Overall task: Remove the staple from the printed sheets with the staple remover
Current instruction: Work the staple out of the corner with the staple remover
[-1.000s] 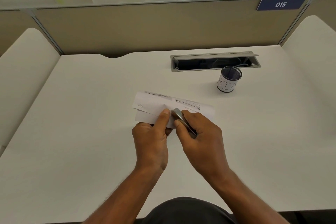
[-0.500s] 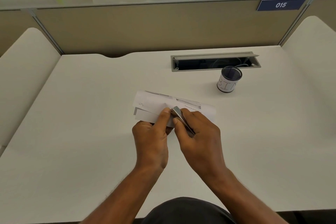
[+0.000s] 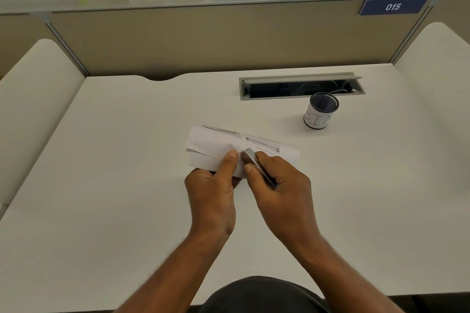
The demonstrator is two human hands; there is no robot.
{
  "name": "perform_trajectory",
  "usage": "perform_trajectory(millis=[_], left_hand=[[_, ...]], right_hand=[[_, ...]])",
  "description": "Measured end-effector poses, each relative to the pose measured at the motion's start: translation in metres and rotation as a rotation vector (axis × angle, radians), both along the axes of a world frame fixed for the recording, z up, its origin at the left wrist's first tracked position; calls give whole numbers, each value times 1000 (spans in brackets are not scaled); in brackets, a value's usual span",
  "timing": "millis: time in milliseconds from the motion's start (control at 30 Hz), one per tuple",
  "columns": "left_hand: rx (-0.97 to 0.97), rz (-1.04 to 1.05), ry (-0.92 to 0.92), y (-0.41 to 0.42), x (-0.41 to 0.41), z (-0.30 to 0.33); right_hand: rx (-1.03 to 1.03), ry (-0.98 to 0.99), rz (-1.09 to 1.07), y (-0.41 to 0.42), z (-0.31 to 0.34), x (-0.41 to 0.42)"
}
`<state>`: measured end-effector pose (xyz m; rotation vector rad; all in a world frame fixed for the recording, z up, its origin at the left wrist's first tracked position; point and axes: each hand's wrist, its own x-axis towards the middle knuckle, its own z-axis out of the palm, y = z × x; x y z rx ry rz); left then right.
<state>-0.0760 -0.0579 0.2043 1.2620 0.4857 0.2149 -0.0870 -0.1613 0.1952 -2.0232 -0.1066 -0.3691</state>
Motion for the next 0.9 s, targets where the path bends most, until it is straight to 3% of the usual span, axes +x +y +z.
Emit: perform_trajectory(millis=[167, 367, 900], left_hand=[[23, -18, 15, -1, -1, -1], [37, -24, -1, 0, 0, -1], [22, -21, -35, -4, -3, 0]], right_hand=[[-230, -119, -26, -1, -5, 0], [-285, -161, -35, 2, -4, 0], [216, 126, -34, 3, 6, 0]])
